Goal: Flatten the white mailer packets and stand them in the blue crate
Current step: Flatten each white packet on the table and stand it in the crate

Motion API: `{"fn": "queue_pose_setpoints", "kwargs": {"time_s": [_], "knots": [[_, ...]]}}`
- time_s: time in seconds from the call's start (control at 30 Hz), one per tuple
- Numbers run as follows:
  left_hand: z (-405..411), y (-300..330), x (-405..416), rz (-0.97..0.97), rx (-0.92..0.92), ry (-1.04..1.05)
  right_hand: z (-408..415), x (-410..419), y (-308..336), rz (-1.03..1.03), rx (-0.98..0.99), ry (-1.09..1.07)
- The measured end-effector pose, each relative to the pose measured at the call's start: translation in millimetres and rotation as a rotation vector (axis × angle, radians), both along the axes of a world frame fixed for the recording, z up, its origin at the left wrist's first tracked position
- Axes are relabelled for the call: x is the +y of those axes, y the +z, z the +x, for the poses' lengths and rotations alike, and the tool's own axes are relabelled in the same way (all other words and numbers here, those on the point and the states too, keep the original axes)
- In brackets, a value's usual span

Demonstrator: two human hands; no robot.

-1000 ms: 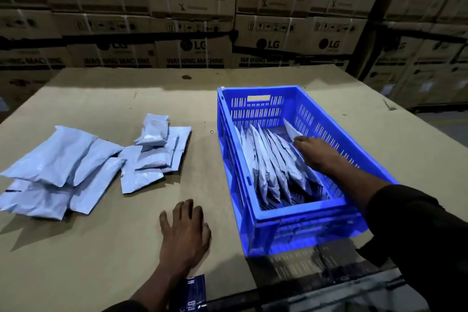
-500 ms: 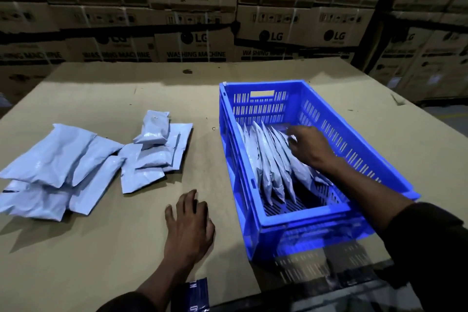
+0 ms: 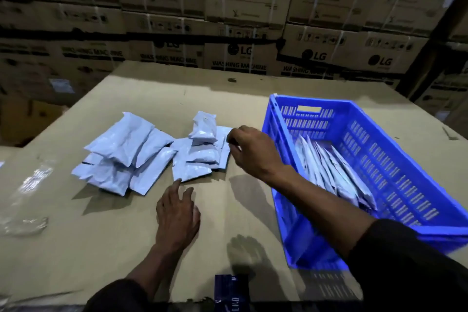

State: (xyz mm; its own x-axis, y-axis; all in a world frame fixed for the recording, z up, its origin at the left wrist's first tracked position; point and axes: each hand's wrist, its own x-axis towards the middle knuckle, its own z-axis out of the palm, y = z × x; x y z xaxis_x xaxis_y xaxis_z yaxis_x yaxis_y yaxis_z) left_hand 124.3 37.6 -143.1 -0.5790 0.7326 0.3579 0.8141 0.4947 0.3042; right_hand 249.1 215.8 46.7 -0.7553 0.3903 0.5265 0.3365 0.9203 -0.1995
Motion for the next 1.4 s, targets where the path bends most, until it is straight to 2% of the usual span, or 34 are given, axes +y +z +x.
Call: {"fn": "queue_pose_setpoints", "kwargs": {"time_s": [0.17,0.33,0.5,0.63,0.8,1.03,1.1,1.2,1.3,1.4], "knots": [[-37.3,-3.1,-35.2,-0.029,-0.026,0.039,-42.2,-39.4,-53.8,-0.122,-0.252,-0.025],[-74.2,-6.2,-60.4,-0.088,-0.01,-0.007,-71.0,-57.2,-115.0,-0.011,-0.488,0.049],[-82.1,-7.8,-51.7,-0.148,0.06,-0.134,-100.6,-58.9,-139.9,-0.05,-0.589,0.051],[-85.3,-8.6,-49.5,-0.165,0.041,-0.135,-128.3,-47.1,-154.3,-0.112,-0.682,-0.003],[-90.8,-9.8,-49.5,-0.178,0.012,-0.08,-127.3,-49.6,-165.8,-0.068,-0.665,0.004],[-89.9,-10.3,-48.9,-0.113,0.029,-0.075,-70.6,-75.9,-169.8,-0.095,-0.488,0.053],[-89.2,-10.3,-49.9,-0.09,0.042,-0.081,-55.5,-81.3,-167.1,-0.048,-0.393,-0.007],[-87.5,-10.6,-51.9,-0.066,0.08,-0.081,-48.4,-84.9,-156.5,-0.087,-0.297,-0.157],[-83.8,-10.5,-54.2,-0.057,0.118,-0.086,-51.7,-87.0,-151.7,-0.24,-0.443,-0.207],[-80.8,-8.8,-57.7,-0.032,0.144,-0.085,-46.1,-87.0,-155.8,-0.309,-0.542,-0.153]]}}
